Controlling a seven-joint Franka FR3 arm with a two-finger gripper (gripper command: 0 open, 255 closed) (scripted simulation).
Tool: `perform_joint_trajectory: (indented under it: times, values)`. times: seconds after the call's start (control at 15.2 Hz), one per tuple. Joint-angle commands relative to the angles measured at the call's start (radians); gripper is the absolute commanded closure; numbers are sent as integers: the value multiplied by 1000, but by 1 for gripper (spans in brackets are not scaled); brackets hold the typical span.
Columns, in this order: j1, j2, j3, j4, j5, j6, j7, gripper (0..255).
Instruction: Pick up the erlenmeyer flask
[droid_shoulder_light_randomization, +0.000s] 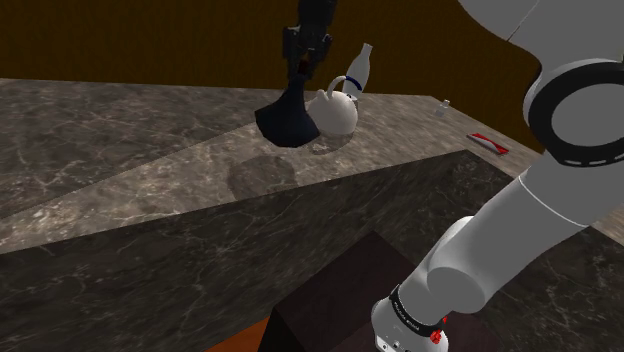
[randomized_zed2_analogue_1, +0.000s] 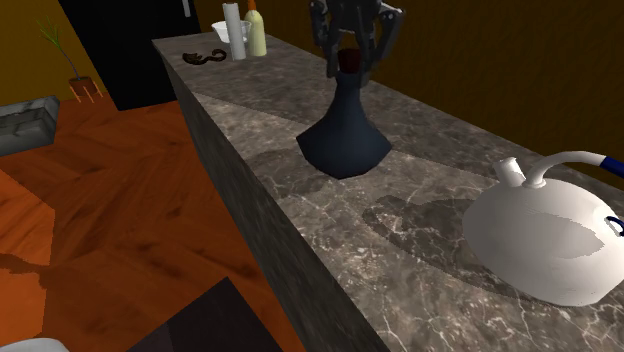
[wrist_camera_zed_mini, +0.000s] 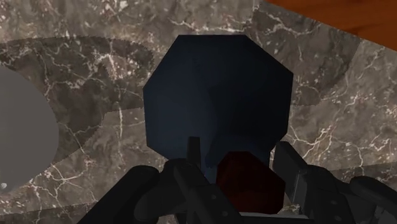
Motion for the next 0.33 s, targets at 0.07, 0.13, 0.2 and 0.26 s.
perform_joint_trajectory:
  times: [0.07, 0.13, 0.2, 0.26]
  values:
    - [1, 20, 1, 66, -2, -44, 2, 255]
    - [1, 27, 1, 89, -2, -60, 3, 255]
    - [1, 28, 1, 92, -2, -62, 3, 255]
    - [1, 28, 1, 92, -2, -62, 3, 255]
